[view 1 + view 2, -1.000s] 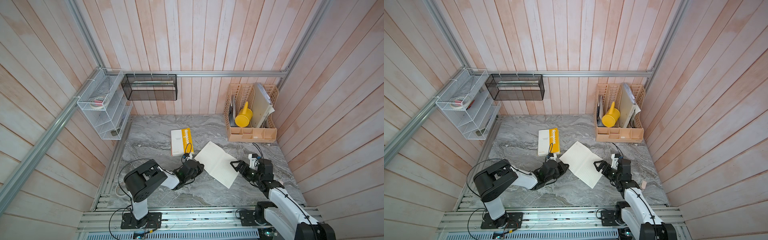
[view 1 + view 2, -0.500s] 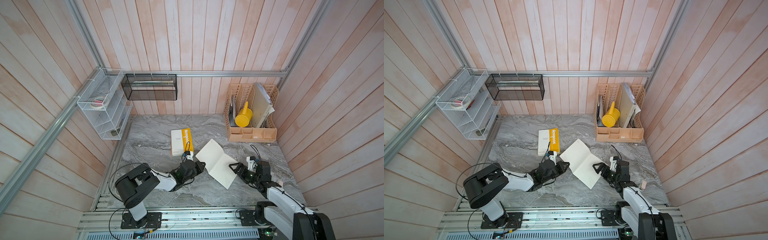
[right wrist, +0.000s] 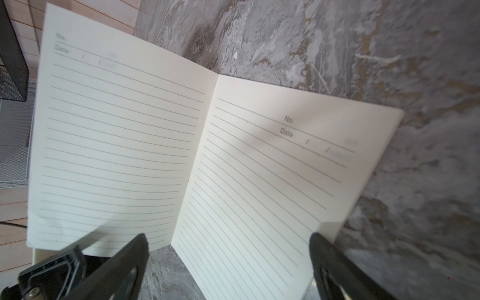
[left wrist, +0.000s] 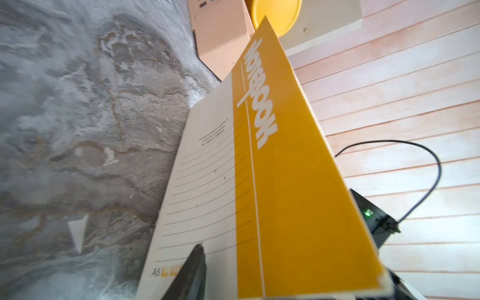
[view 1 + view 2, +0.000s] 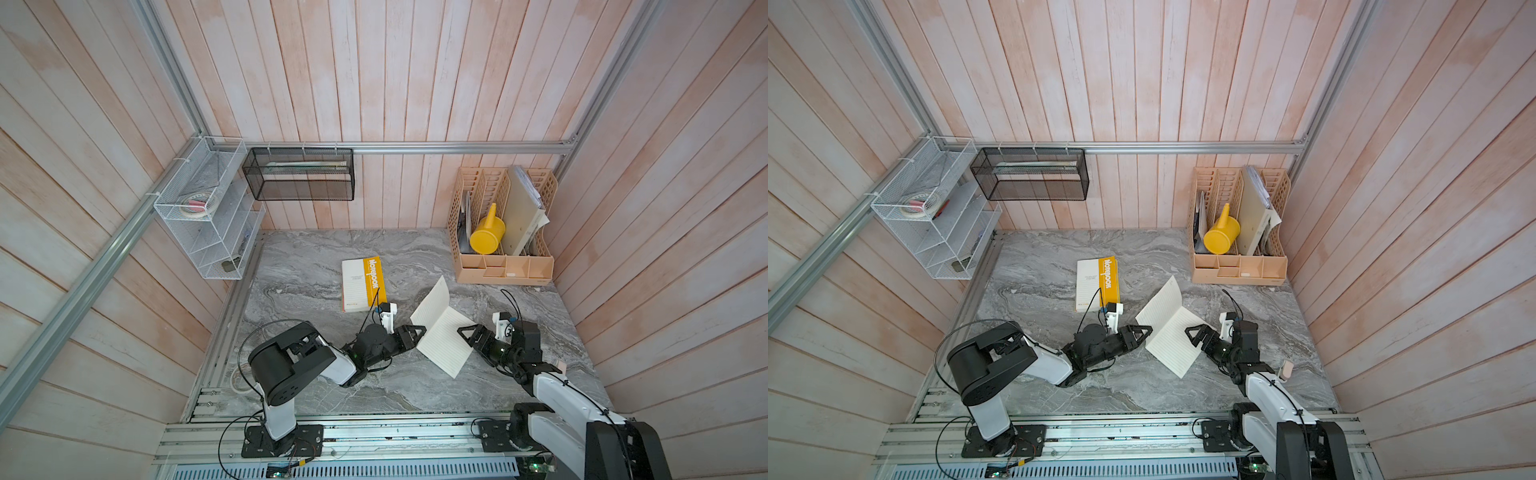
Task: Close the notebook
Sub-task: Close the notebook at the center of the board.
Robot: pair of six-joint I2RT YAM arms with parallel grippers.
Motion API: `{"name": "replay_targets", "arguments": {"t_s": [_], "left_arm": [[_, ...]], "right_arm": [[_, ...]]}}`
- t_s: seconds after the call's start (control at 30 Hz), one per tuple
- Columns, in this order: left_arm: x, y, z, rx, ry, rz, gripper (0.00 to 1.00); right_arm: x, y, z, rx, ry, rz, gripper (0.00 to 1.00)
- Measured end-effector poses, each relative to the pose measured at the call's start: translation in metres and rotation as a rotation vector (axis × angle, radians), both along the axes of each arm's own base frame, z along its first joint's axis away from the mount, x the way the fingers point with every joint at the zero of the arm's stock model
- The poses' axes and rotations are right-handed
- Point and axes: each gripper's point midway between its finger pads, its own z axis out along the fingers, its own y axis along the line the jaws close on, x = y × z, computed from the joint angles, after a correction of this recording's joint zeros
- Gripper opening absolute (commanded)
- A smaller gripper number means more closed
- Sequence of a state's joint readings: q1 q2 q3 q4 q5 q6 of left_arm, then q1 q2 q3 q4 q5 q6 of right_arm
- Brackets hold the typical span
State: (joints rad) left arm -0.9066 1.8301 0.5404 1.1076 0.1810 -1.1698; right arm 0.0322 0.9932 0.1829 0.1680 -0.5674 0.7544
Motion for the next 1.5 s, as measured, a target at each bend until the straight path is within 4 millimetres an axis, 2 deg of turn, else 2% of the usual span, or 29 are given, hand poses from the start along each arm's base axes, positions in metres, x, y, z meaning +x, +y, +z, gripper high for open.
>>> {"name": "replay_targets", "arguments": {"t_s": [0.23,0.53,0.87,0.93,0.97,1.33,1.5], "left_arm": [[-0.011,-0.014,0.004,-0.052,-0.012,-0.083,0.54],[-0.021,-0.035,0.026,-0.111,-0.048,-0.175,0.73],[-0.030,-0.038,0.030,-0.128,-0.057,-0.220,0.76],[-0.031,-0.039,0.029,-0.133,-0.056,-0.230,0.82],[-0.032,-0.040,0.029,-0.133,-0.052,-0.236,1.00],[-0.034,-0.045,0.026,-0.140,-0.046,-0.261,1.00],[-0.032,-0.056,0.030,-0.184,-0.054,-0.293,1.00]], "right_arm": [[0.000,0.000,0.000,0.000,0.000,0.001,0.98],[0.000,0.000,0.000,0.000,-0.002,0.002,0.98],[-0.001,0.001,0.001,-0.001,-0.001,0.003,0.98],[-0.002,0.001,0.002,-0.001,-0.004,0.003,0.98],[-0.002,0.001,0.003,-0.002,-0.006,0.004,0.98],[-0.005,0.000,0.000,-0.004,0.010,0.004,0.98],[-0.005,0.000,0.001,-0.005,0.014,0.006,0.98]]}}
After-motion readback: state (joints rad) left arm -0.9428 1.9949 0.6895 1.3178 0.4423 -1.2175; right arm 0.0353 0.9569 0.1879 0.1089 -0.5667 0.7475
